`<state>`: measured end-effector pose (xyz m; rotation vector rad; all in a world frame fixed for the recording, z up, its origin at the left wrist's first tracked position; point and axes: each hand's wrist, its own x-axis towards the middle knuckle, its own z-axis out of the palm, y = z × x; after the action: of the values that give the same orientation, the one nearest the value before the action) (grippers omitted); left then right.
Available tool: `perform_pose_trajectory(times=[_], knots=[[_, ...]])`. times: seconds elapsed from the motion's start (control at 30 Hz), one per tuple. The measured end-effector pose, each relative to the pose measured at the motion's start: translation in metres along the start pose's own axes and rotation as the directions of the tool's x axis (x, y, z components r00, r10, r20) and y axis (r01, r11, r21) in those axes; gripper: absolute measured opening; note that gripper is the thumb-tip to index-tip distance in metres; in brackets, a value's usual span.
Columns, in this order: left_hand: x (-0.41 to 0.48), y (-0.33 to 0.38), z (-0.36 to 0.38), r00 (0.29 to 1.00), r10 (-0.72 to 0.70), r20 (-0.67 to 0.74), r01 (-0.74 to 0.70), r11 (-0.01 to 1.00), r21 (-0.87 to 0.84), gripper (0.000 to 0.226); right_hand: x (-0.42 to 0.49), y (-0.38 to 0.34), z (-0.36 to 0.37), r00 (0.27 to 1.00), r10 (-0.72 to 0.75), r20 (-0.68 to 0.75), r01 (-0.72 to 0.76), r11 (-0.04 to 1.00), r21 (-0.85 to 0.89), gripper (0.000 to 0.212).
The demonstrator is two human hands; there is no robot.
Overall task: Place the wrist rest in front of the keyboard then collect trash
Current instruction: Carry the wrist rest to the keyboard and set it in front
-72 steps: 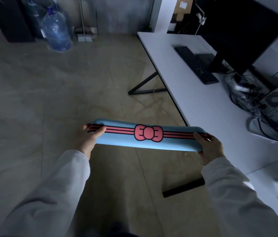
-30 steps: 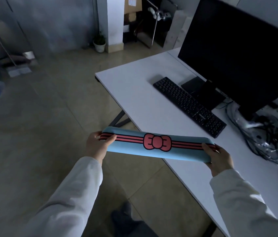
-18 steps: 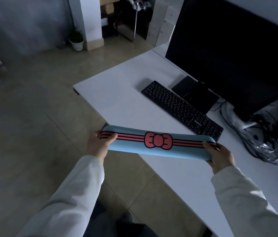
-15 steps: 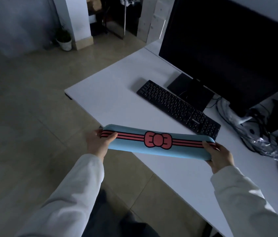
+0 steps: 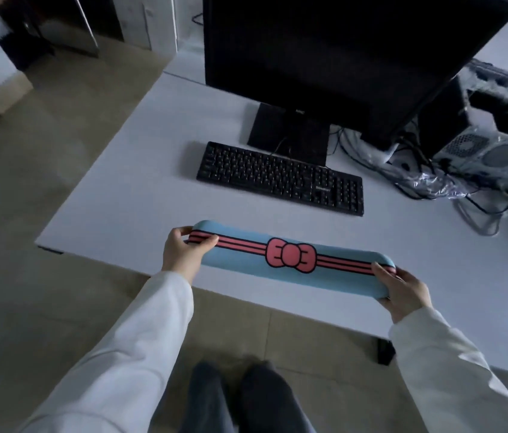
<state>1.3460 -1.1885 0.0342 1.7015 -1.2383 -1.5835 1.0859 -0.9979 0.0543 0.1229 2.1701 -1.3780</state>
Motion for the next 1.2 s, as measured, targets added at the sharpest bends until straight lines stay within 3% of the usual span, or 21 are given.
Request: perform_pose_trajectory(times=[0.17,0.3,0.43,0.5,0.63,1.2], knots=[[0.02,0.004,0.025,0.996,0.02,0.089,-0.033,0.99,0.14,0.053,-0.003,0.029,-0.014,0.985,0.163,-0.053,-0.16,0.986,0.051,0.033],[0.033,0.018,0.049,0.986,0.033,0.164,-0.079,0.957,0.279,0.053,0.0,0.05,-0.02,0.945,0.319,-0.067,-0.31,0.943,0.118,0.008],[0.05,0.027,0.067,0.977,0.016,0.212,-0.098,0.918,0.384,0.053,0.004,0.065,-0.018,0.906,0.42,-0.048,-0.402,0.891,0.211,0.023],[0.059,0.032,0.077,0.973,0.018,0.23,-0.116,0.901,0.419,0.054,0.006,0.066,-0.016,0.895,0.442,-0.055,-0.416,0.874,0.25,0.037],[0.074,0.037,0.094,0.967,0.009,0.255,-0.13,0.877,0.463,0.054,0.01,0.062,-0.015,0.869,0.489,-0.08,-0.449,0.845,0.29,0.043],[0.127,0.046,0.117,0.942,-0.063,0.331,-0.146,0.809,0.569,0.046,0.017,0.06,0.019,0.8,0.518,-0.302,-0.463,0.854,0.237,0.042]])
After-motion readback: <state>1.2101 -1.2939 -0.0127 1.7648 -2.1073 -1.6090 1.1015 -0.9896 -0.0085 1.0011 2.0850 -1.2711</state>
